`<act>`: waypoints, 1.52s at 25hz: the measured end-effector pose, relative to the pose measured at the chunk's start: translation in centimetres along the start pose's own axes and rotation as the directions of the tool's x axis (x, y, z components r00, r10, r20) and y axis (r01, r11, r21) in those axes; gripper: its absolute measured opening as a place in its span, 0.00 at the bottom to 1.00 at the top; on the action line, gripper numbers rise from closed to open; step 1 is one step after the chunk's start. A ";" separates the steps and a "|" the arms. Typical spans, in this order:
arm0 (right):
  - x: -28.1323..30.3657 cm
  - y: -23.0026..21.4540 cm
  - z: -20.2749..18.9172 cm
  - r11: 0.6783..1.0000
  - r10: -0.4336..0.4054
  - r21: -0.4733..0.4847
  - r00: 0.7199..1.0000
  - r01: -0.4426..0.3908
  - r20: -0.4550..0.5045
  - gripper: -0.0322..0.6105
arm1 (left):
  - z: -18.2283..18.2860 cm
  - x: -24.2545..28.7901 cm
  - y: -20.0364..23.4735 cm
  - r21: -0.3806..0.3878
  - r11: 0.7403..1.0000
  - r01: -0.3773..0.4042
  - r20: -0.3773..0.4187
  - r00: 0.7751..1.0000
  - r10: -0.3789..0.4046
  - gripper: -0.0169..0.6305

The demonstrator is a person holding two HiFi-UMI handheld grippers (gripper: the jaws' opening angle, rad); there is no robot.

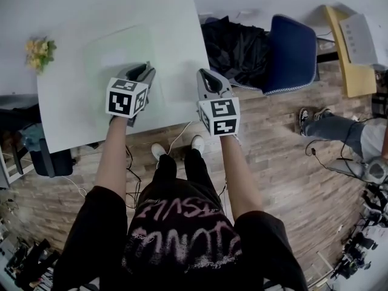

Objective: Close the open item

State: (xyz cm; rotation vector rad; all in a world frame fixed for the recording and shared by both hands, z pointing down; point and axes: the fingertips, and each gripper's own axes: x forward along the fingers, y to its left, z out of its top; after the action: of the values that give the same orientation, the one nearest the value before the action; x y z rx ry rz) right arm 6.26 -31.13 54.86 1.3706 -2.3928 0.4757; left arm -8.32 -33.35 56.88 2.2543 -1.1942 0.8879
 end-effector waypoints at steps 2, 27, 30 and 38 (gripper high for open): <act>-0.1 0.0 0.0 1.000 0.000 0.000 1.000 0.000 0.004 0.06 | 0.0 0.0 -0.1 0.008 1.000 -0.004 0.001 1.000 0.004 0.20; -4.9 5.2 5.9 0.998 0.038 -0.062 0.989 -0.030 0.144 0.06 | 2.0 -12.2 -0.2 -0.059 0.993 -0.104 0.290 0.950 0.116 0.18; -5.9 6.0 7.1 0.998 0.036 -0.053 0.985 -0.028 0.171 0.06 | 2.3 -14.5 -0.6 -0.025 0.990 -0.136 0.319 0.938 0.137 0.17; -8.0 8.1 10.3 0.995 0.046 -0.092 0.972 -0.026 0.229 0.06 | 2.8 -20.0 0.0 -0.039 0.975 -0.219 0.408 0.887 0.216 0.10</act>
State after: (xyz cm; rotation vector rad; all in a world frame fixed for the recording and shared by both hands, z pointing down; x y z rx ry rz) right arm 1.77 -25.80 41.21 1.4140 -2.5930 0.2254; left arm -15.86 -23.89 40.76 2.4213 -1.6565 0.4992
